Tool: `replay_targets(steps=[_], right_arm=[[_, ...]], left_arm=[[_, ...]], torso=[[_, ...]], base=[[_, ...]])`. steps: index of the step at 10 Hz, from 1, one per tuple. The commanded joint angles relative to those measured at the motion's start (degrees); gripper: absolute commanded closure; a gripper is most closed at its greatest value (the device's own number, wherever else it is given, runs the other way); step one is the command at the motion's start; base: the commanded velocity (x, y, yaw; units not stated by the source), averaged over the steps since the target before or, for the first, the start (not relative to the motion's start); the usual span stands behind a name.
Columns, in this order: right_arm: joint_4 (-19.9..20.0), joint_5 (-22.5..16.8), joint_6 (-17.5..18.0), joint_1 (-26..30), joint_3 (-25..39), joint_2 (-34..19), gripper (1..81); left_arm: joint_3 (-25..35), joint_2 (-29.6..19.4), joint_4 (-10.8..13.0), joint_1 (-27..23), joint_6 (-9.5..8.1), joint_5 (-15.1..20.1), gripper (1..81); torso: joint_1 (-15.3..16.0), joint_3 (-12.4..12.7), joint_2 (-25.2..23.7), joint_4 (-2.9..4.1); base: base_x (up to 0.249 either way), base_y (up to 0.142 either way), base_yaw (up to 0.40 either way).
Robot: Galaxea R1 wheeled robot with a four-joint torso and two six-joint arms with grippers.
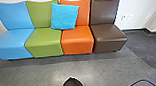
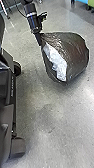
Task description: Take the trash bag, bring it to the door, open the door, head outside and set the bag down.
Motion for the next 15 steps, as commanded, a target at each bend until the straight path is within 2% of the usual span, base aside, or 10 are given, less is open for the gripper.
replay_targets(steps=[1,3,4,5,6,7,8,11,13,15], right_arm=[[0.6,-3.4,-0.1,3.4,-0.3,-1.6,1.0],[0.6,-3.1,-0.5,1.7,-2.7,0.4,1.0],[0.7,-2.9,-0.6,0.5,-4.3,1.7,1.0],[0.7,-2.6,-0.7,-0.5,-5.8,3.0,1.0],[0.8,-2.5,-0.7,-1.8,-7.3,4.4,1.0],[0.8,-1.9,-0.7,-3.2,-9.0,5.9,1.0],[0.9,-1.4,-0.7,-4.5,-10.8,7.3,1.0],[0.7,0.6,-0.8,-8.9,-14.9,10.8,1.0],[0.6,1.2,-0.8,-11.9,-18.3,12.9,1.0],[0.3,3.0,-1.0,-14.9,-20.1,14.6,1.0]], left_arm=[[0.2,-0.3,-0.7,-3.9,1.27,4.2,81.1],[0.2,-0.5,-0.7,-3.0,2.59,4.3,81.1],[0.2,-0.6,-0.7,-2.4,3.12,4.4,81.1],[0.3,-0.6,-0.7,-1.8,3.65,4.5,81.1],[0.8,-0.8,-0.7,-1.1,4.17,4.5,81.1],[1.3,-1.0,-0.7,-0.5,4.7,4.5,81.1],[2.2,-1.5,-0.7,0.4,5.31,4.5,81.1],[2.7,-2.4,-0.7,3.2,7.42,4.4,81.1],[2.4,-2.7,-0.7,5.5,9.71,4.3,81.1],[2.7,-3.2,-0.6,7.5,10.41,4.2,81.1]], torso=[[-3.7,4.4,5.7,0.0],[-6.0,7.2,9.4,0.0],[-10.9,13.3,16.9,0.0],[-8.6,10.3,13.3,0.0],[-10.1,12.2,15.7,0.0],[-11.5,12.9,17.8,0.0],[-12.8,10.7,19.9,0.0],[-16.2,12.1,25.0,0.0],[-18.8,12.2,29.0,0.0],[-21.5,12.2,33.2,0.0]], base=[[0.0,0.0,0.0],[0.0,0.0,0.0],[0.0,0.0,0.0],[0.0,0.0,0.0],[0.0,0.0,0.0],[0.0,0.0,0.0],[0.0,0.0,0.0],[0.0,0.0,0.0],[0.0,0.0,0.0],[0.0,0.0,0.0]])
